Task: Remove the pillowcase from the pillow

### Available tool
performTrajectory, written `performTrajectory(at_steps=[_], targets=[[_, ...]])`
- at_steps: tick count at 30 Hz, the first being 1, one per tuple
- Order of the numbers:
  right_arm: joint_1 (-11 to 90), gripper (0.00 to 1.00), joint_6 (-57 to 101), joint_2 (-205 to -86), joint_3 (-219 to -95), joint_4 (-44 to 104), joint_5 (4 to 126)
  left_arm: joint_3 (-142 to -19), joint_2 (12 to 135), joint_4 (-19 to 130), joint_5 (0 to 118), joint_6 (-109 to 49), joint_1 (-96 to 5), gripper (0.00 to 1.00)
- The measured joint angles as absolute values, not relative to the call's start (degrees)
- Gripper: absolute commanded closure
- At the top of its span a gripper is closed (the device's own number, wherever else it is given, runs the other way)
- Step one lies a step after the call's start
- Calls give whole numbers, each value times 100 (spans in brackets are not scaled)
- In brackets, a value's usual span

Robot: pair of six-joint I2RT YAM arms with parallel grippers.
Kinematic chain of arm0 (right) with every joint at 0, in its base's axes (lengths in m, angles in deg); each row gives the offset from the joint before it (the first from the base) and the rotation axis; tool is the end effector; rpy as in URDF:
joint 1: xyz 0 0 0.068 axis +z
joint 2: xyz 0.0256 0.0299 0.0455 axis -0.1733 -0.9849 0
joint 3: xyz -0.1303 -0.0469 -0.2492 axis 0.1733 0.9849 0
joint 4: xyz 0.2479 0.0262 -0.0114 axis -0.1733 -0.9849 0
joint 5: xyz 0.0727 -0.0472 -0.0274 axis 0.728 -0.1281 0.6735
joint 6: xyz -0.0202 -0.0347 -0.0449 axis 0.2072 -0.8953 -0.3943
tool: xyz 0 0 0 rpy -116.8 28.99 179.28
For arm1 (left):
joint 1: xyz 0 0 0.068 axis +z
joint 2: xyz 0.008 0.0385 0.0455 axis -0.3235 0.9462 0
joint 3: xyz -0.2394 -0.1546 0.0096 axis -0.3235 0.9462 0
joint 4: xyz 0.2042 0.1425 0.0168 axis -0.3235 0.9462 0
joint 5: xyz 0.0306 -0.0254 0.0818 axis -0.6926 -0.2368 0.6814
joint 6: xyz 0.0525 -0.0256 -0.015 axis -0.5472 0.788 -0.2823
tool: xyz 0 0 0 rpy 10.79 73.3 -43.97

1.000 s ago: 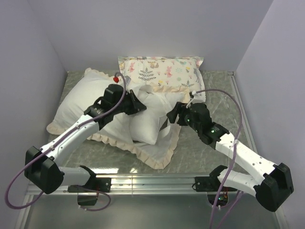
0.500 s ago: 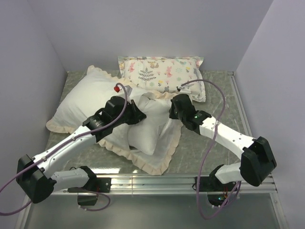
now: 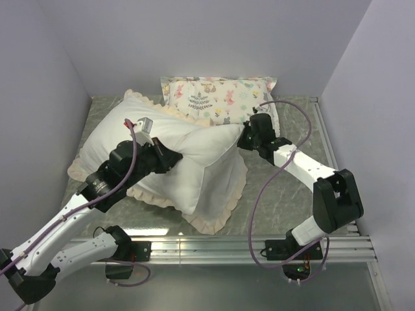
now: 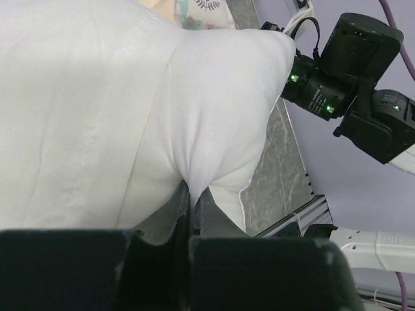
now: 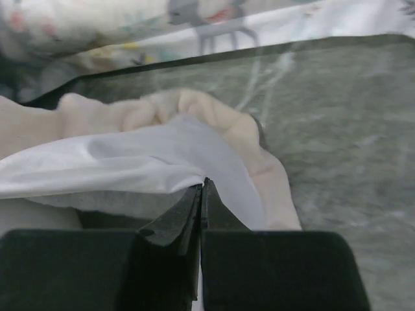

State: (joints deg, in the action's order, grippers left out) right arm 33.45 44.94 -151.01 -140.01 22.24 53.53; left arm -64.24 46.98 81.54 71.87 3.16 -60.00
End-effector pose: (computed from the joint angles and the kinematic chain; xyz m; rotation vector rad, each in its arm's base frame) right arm 0.3065 0.1296 0.2625 0.1621 2.2329 0.4314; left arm 0.1342 -0.1126 0.3742 -0.1198 1.9809 -0.9373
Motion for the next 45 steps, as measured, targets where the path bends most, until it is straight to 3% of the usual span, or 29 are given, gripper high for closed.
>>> performTrajectory(at_steps=[2,4,5,7,14,19,21,22,23,26,29,33,39,45], targets=[[3283,100,4525,-15162,-14003,2480,5878,-6428,4620,8173,7241,320,-6000,99],[3248,87,4543,-15217,-14038,2644,6323,-6428,4631,8090,7279,338,-6000,99],[3242,63,4553,-15234,-14062,2709,6542,-6428,4674,8005,7307,358,-6000,100],[3222,35,4588,-15188,-14068,2827,6938,-6428,4825,7734,7366,410,-6000,99],[2612,15,4637,-14530,-14451,2207,7165,-6763,6062,6711,7749,532,-6140,100],[2348,12,4744,-13536,-14766,1885,6879,-7427,7293,6298,7976,532,-6385,100],[2372,11,4763,-13079,-14755,1866,6925,-7731,7780,6272,7982,526,-6522,91],[2387,10,4770,-12891,-14724,1876,6970,-7882,7997,6259,7978,513,-6584,85],[2392,10,4781,-12734,-14641,1940,7016,-8015,8182,6272,7967,495,-6634,65],[2446,8,4822,-12222,-14027,2139,7196,-8330,8569,6150,7803,449,-6745,35],[2667,7,4825,-12021,-13279,2215,7246,-8527,8578,6084,7659,410,-6811,23],[3089,6,4794,-12150,-12569,2145,7147,-8638,8324,6254,7812,299,-6842,18],[3465,1,4623,-12113,-12495,2040,6590,-8640,7511,7271,8730,-47,-6599,11],[3476,0,4543,-12375,-12455,2405,6533,-8297,7103,7837,8861,-508,-4905,8]])
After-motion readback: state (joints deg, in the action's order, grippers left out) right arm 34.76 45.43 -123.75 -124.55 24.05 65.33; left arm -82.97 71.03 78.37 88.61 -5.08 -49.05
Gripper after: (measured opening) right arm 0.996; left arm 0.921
